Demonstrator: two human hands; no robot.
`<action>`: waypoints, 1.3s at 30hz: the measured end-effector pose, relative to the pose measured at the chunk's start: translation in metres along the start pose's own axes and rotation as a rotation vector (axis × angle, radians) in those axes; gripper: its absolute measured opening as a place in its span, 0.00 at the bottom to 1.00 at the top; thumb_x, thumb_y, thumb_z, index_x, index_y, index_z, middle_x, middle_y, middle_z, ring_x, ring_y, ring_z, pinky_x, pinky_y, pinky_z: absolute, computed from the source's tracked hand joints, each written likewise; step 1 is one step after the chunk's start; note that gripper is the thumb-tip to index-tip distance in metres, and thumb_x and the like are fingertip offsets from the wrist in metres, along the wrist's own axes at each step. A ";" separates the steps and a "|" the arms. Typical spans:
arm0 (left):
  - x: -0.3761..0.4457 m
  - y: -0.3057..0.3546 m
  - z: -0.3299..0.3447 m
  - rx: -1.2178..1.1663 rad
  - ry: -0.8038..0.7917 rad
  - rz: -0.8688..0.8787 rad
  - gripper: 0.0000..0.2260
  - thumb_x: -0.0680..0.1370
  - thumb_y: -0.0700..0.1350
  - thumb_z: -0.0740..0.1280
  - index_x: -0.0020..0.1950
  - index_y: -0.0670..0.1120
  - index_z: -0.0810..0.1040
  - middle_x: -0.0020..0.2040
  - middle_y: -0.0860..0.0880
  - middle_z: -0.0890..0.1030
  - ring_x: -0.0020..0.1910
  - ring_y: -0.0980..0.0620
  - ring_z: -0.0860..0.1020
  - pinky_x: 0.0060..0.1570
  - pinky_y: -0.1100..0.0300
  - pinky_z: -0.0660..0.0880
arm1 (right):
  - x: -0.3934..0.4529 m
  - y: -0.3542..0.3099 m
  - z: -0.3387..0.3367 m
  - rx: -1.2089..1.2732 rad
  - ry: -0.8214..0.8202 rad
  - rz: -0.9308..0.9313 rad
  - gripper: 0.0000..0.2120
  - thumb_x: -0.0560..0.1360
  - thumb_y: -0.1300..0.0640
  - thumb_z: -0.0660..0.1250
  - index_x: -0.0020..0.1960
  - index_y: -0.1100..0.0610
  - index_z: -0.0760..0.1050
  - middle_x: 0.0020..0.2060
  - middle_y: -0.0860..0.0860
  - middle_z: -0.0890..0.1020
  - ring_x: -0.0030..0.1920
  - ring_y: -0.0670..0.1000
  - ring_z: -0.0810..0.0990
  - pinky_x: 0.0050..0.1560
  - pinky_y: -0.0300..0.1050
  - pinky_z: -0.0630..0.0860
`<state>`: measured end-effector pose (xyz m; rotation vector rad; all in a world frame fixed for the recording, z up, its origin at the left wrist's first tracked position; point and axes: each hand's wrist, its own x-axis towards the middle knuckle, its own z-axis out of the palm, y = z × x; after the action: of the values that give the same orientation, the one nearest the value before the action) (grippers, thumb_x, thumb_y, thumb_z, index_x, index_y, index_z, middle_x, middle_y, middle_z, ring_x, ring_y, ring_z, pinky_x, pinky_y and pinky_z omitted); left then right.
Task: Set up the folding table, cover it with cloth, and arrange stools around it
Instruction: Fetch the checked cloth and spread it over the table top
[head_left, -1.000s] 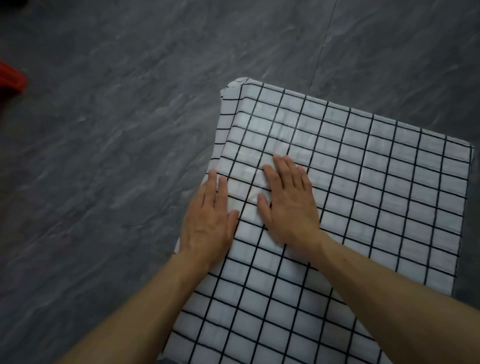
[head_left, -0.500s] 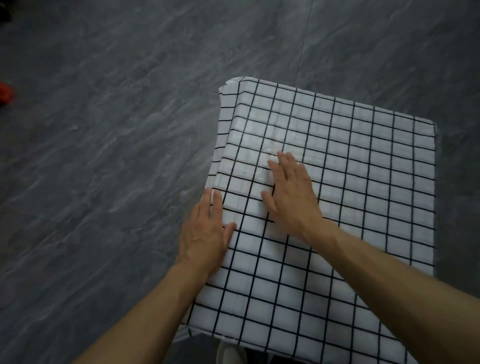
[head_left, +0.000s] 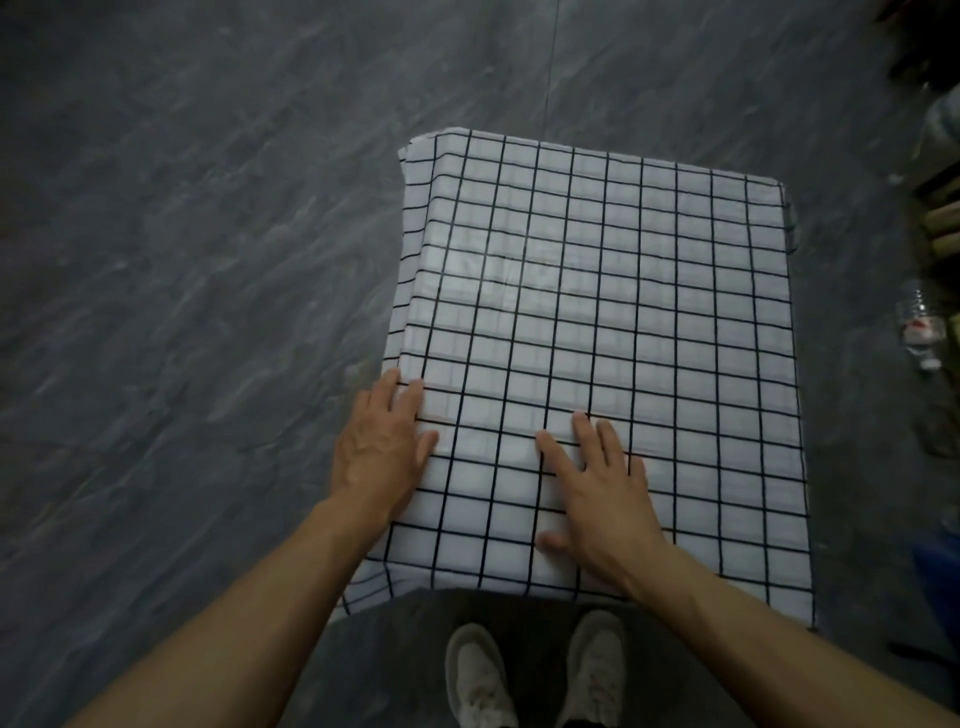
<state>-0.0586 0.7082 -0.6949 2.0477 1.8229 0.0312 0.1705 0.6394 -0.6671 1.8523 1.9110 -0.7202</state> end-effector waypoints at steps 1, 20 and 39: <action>-0.015 -0.003 0.002 -0.004 -0.006 0.010 0.27 0.77 0.48 0.71 0.73 0.45 0.69 0.76 0.42 0.65 0.67 0.40 0.68 0.63 0.47 0.72 | 0.000 0.000 0.000 0.001 0.001 0.008 0.52 0.70 0.37 0.71 0.78 0.42 0.38 0.78 0.54 0.35 0.78 0.61 0.35 0.74 0.67 0.52; -0.103 -0.016 0.001 0.033 -0.077 0.224 0.23 0.64 0.44 0.79 0.56 0.47 0.77 0.64 0.45 0.75 0.60 0.43 0.74 0.49 0.49 0.80 | -0.016 0.004 0.014 0.009 0.069 -0.099 0.49 0.71 0.35 0.68 0.80 0.45 0.41 0.79 0.56 0.36 0.78 0.59 0.34 0.77 0.61 0.43; -0.091 0.047 0.012 0.326 -0.200 0.171 0.25 0.56 0.33 0.76 0.50 0.42 0.74 0.55 0.42 0.73 0.49 0.42 0.73 0.31 0.52 0.76 | -0.066 0.115 0.045 -0.129 -0.015 -0.080 0.59 0.69 0.43 0.75 0.76 0.40 0.30 0.75 0.52 0.26 0.75 0.59 0.26 0.73 0.71 0.41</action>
<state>-0.0244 0.6145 -0.6701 2.3252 1.6106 -0.4343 0.2852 0.5591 -0.6745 1.6968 1.9831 -0.6173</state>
